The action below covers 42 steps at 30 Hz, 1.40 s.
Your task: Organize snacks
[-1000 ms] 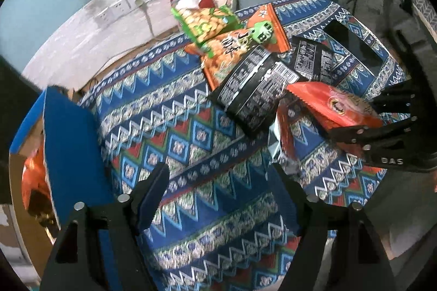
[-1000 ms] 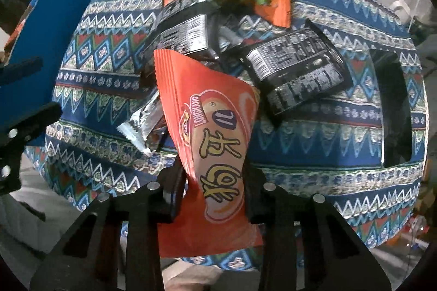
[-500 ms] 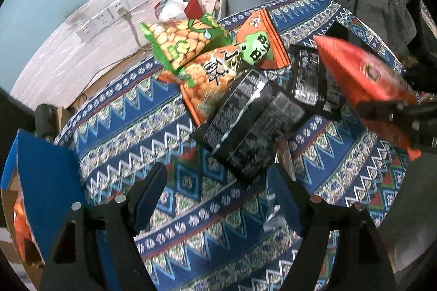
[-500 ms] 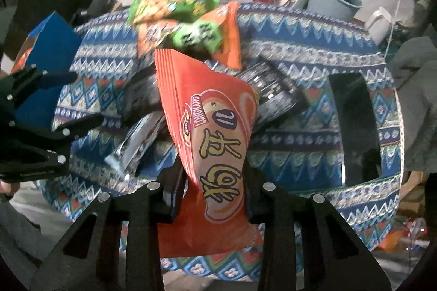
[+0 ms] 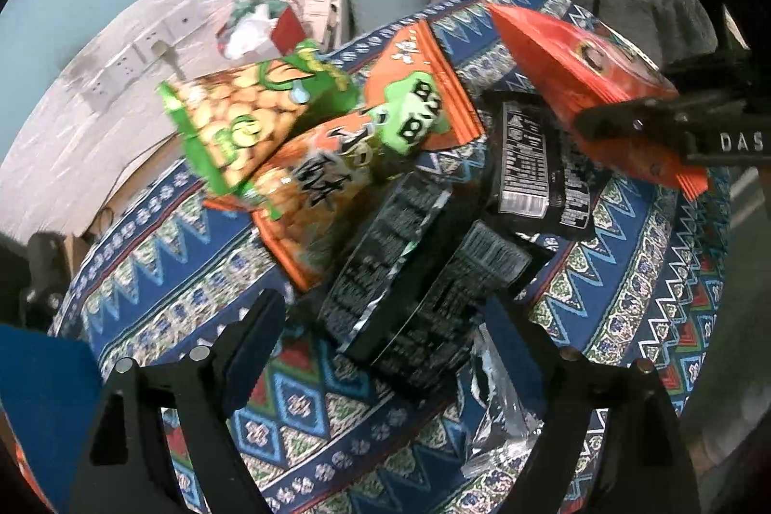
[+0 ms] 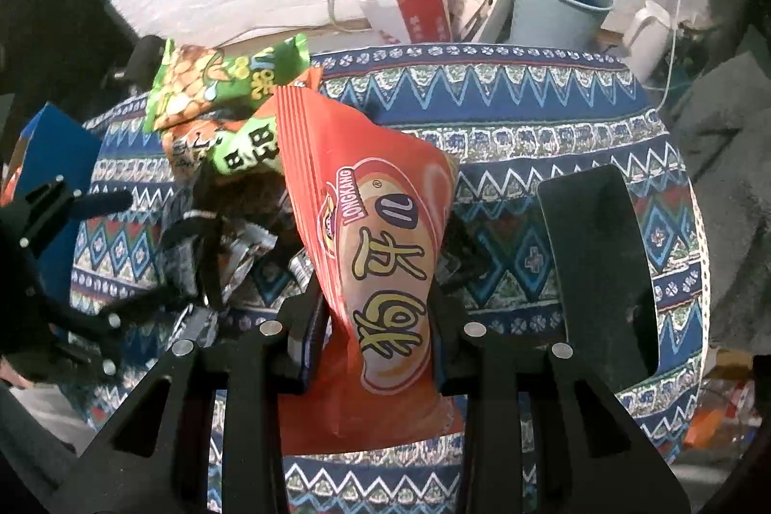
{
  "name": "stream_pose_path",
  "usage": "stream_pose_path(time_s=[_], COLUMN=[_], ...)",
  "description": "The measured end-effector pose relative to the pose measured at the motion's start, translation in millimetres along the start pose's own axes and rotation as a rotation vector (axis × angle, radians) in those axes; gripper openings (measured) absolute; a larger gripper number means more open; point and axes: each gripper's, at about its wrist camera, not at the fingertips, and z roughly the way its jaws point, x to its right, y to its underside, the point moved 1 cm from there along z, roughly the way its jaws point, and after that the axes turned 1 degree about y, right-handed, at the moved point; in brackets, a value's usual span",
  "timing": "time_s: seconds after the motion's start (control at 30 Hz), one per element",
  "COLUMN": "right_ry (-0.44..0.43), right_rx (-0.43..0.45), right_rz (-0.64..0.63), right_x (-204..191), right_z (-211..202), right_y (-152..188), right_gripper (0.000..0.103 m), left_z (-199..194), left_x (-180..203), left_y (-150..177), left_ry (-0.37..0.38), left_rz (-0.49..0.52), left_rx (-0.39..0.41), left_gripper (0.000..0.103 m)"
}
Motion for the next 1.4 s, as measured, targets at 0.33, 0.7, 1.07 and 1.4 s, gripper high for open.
stream_pose_path(time_s=[0.33, 0.7, 1.07, 1.4], right_ry=[-0.028, -0.040, -0.021, -0.018], right_rx=[-0.007, -0.022, -0.012, 0.022], right_rz=[0.018, 0.005, -0.034, -0.077], right_x=[4, 1, -11, -30], right_z=[7, 14, 10, -10], right_y=[-9, -8, -5, -9], right_gripper=[0.033, 0.033, 0.033, 0.033], left_z=[18, 28, 2, -28], left_x=[9, 3, 4, 0], left_y=[-10, -4, 4, 13], left_ry=[0.092, 0.121, 0.069, 0.016], left_rz=[0.031, -0.011, -0.025, -0.058], left_rx=[-0.042, -0.075, -0.041, 0.000], left_gripper=[0.091, 0.077, 0.065, 0.065])
